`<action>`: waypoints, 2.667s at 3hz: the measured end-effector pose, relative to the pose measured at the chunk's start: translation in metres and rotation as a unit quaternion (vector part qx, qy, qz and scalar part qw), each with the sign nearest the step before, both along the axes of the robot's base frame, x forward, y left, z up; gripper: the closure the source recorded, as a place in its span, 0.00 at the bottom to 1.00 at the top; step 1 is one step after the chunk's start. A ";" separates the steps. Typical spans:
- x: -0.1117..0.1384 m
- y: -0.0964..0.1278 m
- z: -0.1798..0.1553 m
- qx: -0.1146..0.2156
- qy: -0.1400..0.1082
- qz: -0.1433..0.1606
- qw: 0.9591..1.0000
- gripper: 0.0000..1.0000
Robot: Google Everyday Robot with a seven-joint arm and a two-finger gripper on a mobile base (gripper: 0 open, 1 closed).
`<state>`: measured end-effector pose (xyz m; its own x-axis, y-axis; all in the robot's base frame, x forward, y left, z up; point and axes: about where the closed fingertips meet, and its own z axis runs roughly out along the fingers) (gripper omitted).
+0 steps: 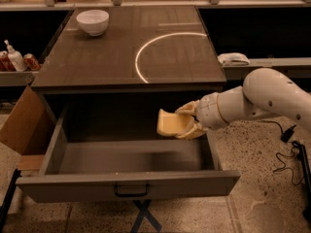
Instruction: Pick sponge from top drawer and place on counter
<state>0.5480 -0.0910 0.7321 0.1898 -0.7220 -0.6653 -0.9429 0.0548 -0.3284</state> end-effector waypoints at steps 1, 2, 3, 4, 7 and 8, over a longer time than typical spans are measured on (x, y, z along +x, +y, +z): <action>0.005 0.006 0.038 -0.015 -0.029 0.017 0.999 1.00; 0.016 0.011 0.084 -0.031 -0.066 0.030 0.997 1.00; 0.045 0.015 0.116 -0.028 -0.101 0.027 0.994 1.00; 0.073 0.015 0.131 -0.010 -0.129 0.005 0.992 1.00; 0.174 0.020 0.146 0.106 -0.123 -0.042 0.986 0.74; 0.196 0.024 0.144 0.122 -0.113 -0.047 0.985 0.50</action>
Offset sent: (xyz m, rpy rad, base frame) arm 0.0306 0.0126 0.1431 -0.1015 -0.2266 0.0844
